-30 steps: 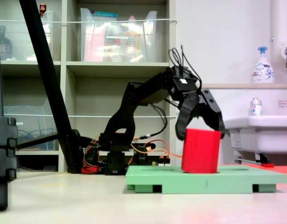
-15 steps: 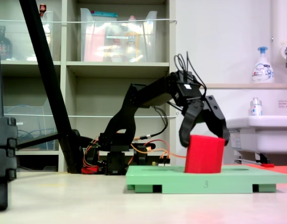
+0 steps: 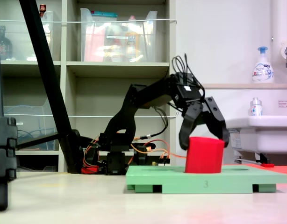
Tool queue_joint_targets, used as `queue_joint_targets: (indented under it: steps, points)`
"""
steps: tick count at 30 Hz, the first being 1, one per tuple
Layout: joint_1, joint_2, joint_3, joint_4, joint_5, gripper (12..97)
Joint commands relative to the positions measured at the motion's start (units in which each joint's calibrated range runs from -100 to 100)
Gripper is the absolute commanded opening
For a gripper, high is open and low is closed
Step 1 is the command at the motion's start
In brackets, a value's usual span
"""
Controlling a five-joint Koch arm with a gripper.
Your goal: Put the octagonal pillar block into the corresponding hole
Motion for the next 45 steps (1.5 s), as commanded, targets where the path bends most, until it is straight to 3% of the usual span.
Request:
queue_joint_targets:
  steps: [1,29,36,39,45]
  points:
    - [0.0,-1.1,5.2,6.8,1.8,50.2]
    - [1.2,9.5,5.3,7.0,4.8,49.1]
    - [1.5,10.8,5.3,6.9,4.8,53.0]
    - [1.6,11.4,5.2,6.4,4.9,57.5]
    - [1.7,12.6,5.2,1.9,5.5,80.1]
